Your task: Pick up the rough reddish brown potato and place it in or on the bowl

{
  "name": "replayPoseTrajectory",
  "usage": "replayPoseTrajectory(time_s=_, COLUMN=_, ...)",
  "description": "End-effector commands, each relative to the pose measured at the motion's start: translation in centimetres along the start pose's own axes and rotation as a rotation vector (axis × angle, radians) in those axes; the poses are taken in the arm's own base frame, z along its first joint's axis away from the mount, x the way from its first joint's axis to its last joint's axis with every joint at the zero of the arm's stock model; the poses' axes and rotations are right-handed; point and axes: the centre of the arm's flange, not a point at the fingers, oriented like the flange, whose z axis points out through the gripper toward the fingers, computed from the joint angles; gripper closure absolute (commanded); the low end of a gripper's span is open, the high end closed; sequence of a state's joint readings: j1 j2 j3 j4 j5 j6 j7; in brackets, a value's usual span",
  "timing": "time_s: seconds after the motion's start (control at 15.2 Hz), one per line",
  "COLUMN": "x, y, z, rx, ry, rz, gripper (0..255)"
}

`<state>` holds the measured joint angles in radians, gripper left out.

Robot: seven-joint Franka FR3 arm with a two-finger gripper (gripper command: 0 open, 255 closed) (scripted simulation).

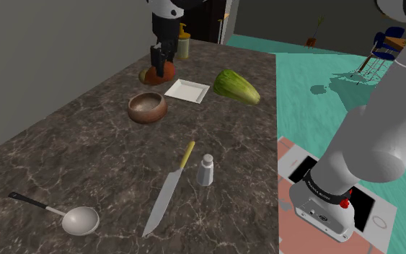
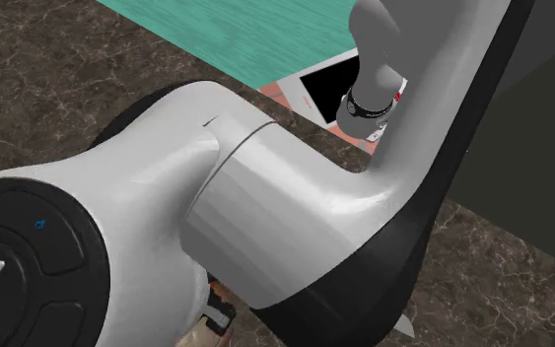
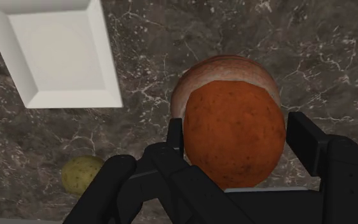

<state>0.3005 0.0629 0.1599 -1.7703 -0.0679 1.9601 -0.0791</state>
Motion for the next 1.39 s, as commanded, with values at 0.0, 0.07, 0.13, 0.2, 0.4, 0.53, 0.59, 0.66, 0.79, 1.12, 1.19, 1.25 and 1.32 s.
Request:
replayPoseTrajectory(time_s=0.0, x=2.7, y=-0.3, z=0.3, rx=0.000, ry=0.001, rz=0.001, gripper=255)
replayPoseTrajectory(time_s=0.07, x=4.0, y=-0.4, z=0.4, rx=0.000, ry=0.001, rz=0.001, gripper=255)
replayPoseTrajectory(time_s=0.13, x=5.1, y=-0.5, z=0.5, rx=0.000, ry=0.001, rz=0.001, gripper=255)
replayPoseTrajectory(time_s=0.2, x=5.0, y=-0.5, z=1.0, rx=0.000, ry=0.001, rz=0.001, gripper=255)
replayPoseTrajectory(time_s=0.4, x=4.8, y=-0.6, z=2.6, rx=0.000, ry=0.001, rz=0.001, gripper=255)
replayPoseTrajectory(time_s=0.53, x=4.7, y=-0.7, z=3.6, rx=0.000, ry=0.001, rz=0.001, gripper=255)
replayPoseTrajectory(time_s=0.59, x=4.6, y=-0.7, z=4.1, rx=0.000, ry=0.001, rz=0.001, gripper=255)
replayPoseTrajectory(time_s=0.66, x=4.6, y=-0.7, z=4.6, rx=0.000, ry=0.001, rz=0.001, gripper=255)
replayPoseTrajectory(time_s=0.79, x=4.5, y=-0.8, z=5.7, rx=0.000, ry=0.001, rz=0.001, gripper=255)
replayPoseTrajectory(time_s=1.12, x=4.1, y=-1.0, z=8.3, rx=0.000, ry=0.001, rz=0.001, gripper=255)
replayPoseTrajectory(time_s=1.19, x=4.0, y=-1.0, z=9.1, rx=0.000, ry=0.001, rz=0.001, gripper=255)
replayPoseTrajectory(time_s=1.25, x=4.0, y=-1.0, z=9.1, rx=0.000, ry=0.001, rz=0.001, gripper=255)
replayPoseTrajectory(time_s=1.32, x=4.0, y=-1.0, z=9.1, rx=0.000, ry=0.001, rz=0.001, gripper=255)
